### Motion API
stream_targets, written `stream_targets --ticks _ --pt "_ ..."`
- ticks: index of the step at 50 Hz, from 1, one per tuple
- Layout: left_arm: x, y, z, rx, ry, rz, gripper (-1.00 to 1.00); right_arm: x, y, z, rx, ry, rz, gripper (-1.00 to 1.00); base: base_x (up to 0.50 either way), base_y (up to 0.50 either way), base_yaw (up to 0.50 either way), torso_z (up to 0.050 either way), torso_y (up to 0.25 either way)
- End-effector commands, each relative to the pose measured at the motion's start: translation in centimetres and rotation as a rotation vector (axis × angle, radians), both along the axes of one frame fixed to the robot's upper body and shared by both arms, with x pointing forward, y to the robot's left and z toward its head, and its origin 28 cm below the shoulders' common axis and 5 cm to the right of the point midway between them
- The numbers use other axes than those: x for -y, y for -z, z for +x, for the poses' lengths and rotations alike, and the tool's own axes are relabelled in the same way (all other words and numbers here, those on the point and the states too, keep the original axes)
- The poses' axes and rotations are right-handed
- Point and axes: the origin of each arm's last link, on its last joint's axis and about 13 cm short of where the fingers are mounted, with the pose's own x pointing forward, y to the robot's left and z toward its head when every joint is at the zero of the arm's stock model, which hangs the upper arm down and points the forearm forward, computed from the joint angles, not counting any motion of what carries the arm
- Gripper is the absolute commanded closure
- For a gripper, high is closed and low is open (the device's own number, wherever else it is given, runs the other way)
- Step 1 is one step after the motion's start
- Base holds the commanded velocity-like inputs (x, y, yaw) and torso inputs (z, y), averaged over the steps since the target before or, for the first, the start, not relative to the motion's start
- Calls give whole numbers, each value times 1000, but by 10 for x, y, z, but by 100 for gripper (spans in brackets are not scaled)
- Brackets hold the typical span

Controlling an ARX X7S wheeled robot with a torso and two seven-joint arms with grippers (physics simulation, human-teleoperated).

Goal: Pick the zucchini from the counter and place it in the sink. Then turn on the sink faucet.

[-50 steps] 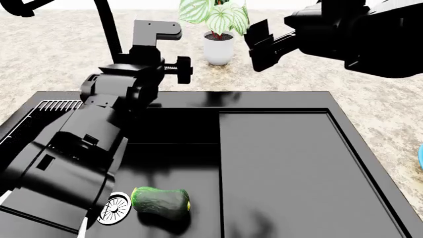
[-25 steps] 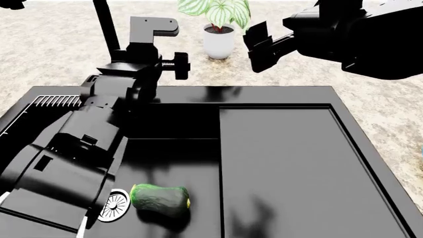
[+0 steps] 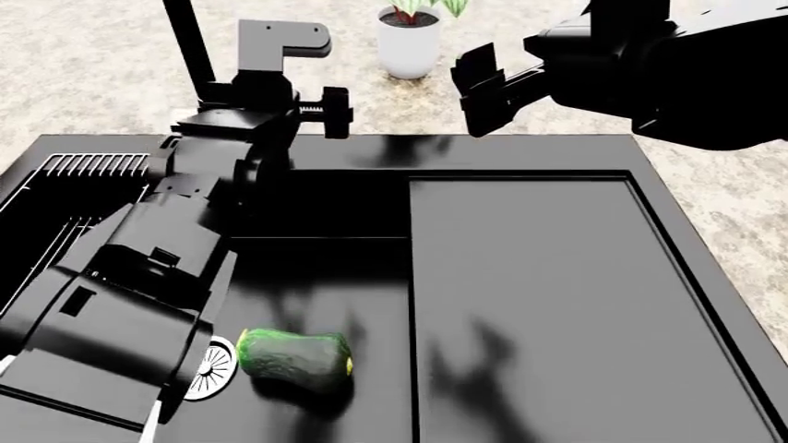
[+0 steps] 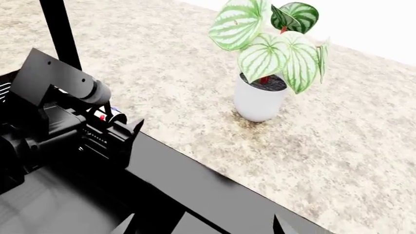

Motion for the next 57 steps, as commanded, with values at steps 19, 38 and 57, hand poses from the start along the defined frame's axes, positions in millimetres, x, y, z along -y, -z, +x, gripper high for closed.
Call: stream_targets --ticks 19,38,57 --pt "-1 -1 0 12 2 -6 -100 0 1 2 5 0 1 -100 0 0 0 0 -32" --pt "6 4 0 8 194 47 -100 0 1 2 7 5 -2 -100 0 0 0 0 0" --pt "5 -1 0 20 171 33 -100 -2 9 11 -14 8 -14 -100 0 0 0 0 0"
